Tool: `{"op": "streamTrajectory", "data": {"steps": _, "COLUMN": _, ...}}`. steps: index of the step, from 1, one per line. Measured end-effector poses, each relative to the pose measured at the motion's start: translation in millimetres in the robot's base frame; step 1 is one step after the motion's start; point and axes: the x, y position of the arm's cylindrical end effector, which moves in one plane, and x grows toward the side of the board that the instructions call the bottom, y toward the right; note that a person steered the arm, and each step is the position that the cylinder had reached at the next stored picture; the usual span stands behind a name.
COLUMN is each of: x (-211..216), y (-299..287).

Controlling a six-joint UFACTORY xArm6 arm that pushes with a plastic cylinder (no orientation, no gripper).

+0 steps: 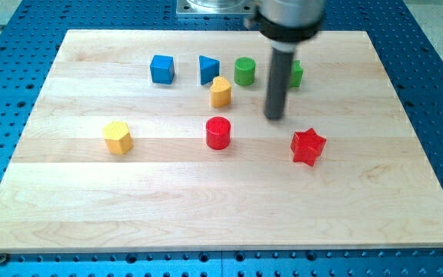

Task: Push the red blocks diagonally to each other

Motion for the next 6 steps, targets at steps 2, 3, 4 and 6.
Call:
{"op": "streamTrajectory", "data": {"steps": 2, "x": 62, "y": -86}}
{"op": "streamTrajectory", "data": {"steps": 3, "x": 24, "y": -90}}
{"op": "streamTrajectory", "data": {"steps": 4, "x": 2, "y": -89}}
{"op": "streamTrajectory", "data": {"steps": 6, "x": 63, "y": -179}}
